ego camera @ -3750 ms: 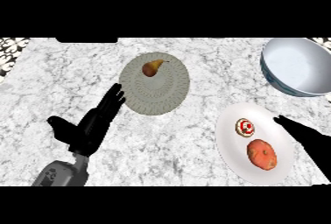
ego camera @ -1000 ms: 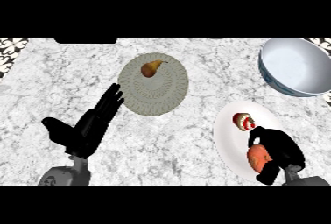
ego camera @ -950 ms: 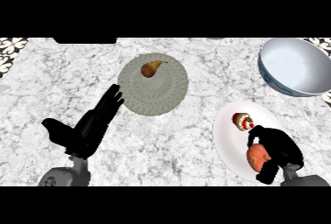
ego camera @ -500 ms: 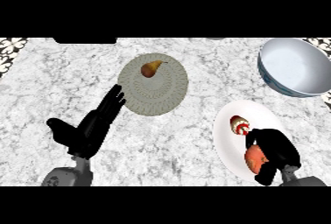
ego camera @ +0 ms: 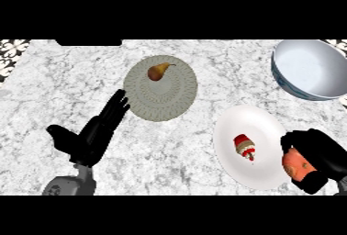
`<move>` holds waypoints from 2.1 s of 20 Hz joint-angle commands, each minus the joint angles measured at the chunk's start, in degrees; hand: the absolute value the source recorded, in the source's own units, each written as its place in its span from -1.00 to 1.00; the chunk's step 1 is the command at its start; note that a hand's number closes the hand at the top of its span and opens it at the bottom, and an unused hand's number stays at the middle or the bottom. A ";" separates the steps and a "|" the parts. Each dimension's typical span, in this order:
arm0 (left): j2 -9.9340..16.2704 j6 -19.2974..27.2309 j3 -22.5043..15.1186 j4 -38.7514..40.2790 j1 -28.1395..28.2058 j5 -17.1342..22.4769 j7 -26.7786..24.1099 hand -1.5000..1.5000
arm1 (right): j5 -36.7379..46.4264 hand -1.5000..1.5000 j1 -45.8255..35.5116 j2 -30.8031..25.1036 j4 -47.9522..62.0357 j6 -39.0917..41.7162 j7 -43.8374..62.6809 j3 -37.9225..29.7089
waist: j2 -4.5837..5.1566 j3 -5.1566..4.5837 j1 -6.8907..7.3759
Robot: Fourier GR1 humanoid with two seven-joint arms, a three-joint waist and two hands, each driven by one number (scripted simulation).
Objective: Pick the squash from the plate and place it in the bowl
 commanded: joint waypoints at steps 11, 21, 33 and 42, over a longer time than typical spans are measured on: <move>0.36 -1.01 1.76 0.43 1.32 1.01 -0.28 0.00 | -22.43 1.00 9.57 -6.35 -30.82 8.06 -2.29 -24.66 | -0.30 -0.03 -1.47; 0.14 -0.29 1.02 -4.50 -0.36 0.53 5.20 0.00 | -32.00 1.00 -5.04 -6.85 -29.28 18.38 10.04 -32.78 | 0.08 0.04 0.59; 0.77 -3.60 3.88 2.40 -4.31 1.59 1.56 0.00 | -24.02 1.00 -24.83 -4.64 -0.24 9.28 4.42 -25.57 | 0.31 0.06 1.05; -1.62 -2.57 0.77 3.38 -2.86 -1.49 -0.65 0.00 | -13.45 1.00 -41.87 -3.58 31.99 -5.00 -6.67 -21.69 | 0.66 0.09 2.04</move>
